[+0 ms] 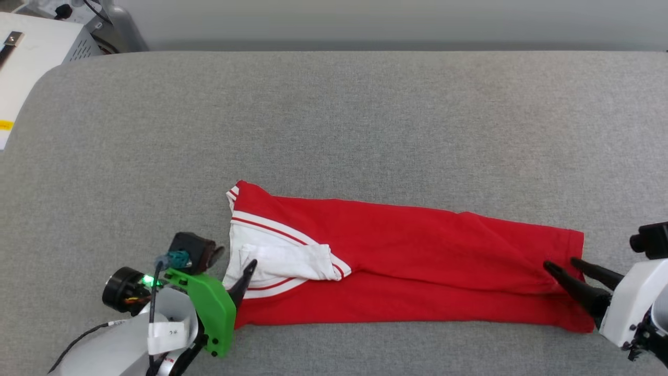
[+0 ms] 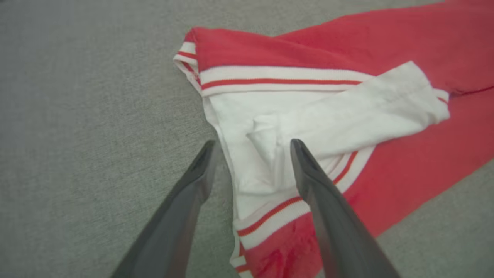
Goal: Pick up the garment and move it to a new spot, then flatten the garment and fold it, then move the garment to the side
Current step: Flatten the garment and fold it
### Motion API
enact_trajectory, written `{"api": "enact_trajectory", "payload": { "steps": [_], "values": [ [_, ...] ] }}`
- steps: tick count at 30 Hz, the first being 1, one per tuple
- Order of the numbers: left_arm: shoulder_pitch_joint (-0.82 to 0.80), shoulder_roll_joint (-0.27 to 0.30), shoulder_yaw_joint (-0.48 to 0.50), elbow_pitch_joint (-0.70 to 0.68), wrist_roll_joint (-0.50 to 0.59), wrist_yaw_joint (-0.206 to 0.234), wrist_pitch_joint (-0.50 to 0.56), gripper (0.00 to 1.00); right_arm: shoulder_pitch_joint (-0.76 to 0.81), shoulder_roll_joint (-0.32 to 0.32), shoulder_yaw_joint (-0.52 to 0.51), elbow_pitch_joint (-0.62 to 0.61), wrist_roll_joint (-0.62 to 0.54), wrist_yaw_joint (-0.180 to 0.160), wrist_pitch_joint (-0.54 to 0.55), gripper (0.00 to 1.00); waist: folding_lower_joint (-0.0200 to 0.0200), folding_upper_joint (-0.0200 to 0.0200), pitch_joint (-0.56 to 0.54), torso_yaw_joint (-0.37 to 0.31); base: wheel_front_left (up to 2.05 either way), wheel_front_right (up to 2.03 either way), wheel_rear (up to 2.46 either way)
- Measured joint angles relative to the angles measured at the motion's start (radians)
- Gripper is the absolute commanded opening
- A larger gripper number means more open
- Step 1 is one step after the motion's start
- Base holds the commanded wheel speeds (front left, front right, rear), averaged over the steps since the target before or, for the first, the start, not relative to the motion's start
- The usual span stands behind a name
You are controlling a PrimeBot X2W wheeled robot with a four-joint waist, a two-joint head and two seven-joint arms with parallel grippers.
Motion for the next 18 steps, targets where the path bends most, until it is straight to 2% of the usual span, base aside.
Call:
{"api": "enact_trajectory", "payload": {
  "steps": [7, 12, 18],
  "values": [
    [0.024, 0.007, 0.097, -0.002, 0.039, 0.142, -0.185, 1.00, 0.021, -0.091, -0.109, -0.089, 0.135, 0.000, 0.036, 1.00, 0.0000, 0.0000, -0.048, 0.007, 0.00, 0.00, 0.00],
    [0.062, -0.017, 0.192, -0.031, 0.102, 0.230, -0.211, 1.00, 0.032, -0.135, -0.144, -0.049, 0.205, 0.000, 0.113, 1.00, 0.0000, 0.0000, -0.051, 0.021, 0.00, 0.00, 0.00],
    [0.148, -0.071, 0.374, -0.124, 0.261, 0.312, -0.212, 1.00, 0.032, -0.126, -0.136, 0.030, 0.217, 0.000, 0.179, 1.00, 0.0000, 0.0000, -0.027, 0.037, 0.00, 0.00, 0.00]
  ]
}}
